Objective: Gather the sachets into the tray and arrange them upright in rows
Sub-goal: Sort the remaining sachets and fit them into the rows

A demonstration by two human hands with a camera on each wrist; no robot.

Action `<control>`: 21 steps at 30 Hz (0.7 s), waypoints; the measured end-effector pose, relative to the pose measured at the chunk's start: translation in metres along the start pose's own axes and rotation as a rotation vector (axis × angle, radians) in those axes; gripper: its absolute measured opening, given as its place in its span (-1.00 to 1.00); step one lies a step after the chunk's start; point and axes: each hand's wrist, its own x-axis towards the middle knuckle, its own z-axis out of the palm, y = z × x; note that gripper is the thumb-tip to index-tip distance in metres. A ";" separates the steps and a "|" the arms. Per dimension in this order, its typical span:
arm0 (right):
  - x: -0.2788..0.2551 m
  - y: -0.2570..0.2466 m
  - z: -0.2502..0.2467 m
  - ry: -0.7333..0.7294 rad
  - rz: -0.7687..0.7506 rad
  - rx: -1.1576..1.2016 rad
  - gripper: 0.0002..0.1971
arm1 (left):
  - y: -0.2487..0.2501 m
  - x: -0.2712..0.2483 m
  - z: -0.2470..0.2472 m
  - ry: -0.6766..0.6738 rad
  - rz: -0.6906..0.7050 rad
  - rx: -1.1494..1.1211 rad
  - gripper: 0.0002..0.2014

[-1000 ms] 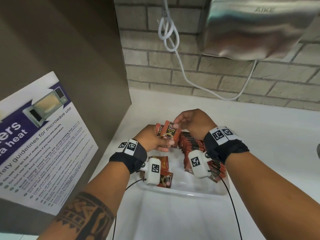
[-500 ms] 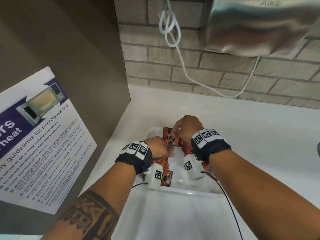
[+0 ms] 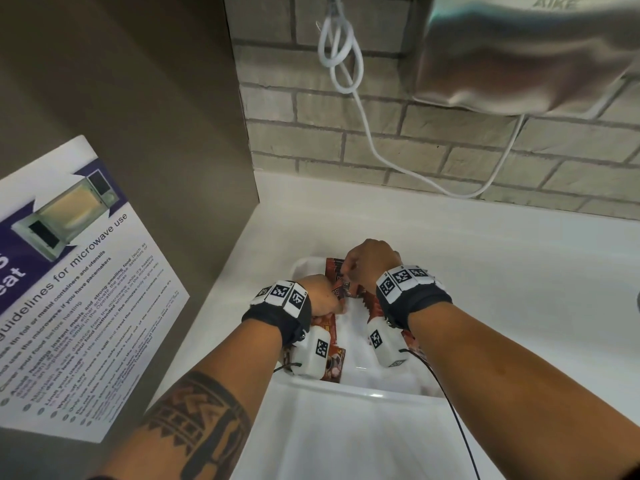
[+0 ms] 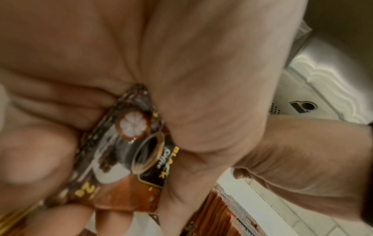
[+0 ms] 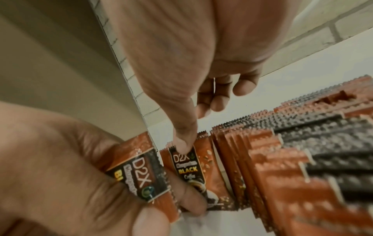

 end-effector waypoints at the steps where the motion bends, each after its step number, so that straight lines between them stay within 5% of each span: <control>1: 0.000 0.001 0.000 0.011 -0.007 0.018 -0.80 | 0.000 0.000 0.000 -0.002 0.000 0.000 -0.72; 10: -0.002 0.007 -0.001 0.061 -0.036 0.172 -0.84 | 0.001 -0.008 0.002 -0.015 -0.010 -0.002 -0.75; 16: -0.009 0.015 -0.008 0.102 -0.080 0.257 -0.76 | -0.004 -0.009 0.004 -0.015 -0.045 -0.210 -0.88; 21: -0.027 0.020 -0.019 -0.001 -0.188 0.411 -0.91 | -0.020 -0.017 -0.003 -0.088 0.206 -0.884 -0.79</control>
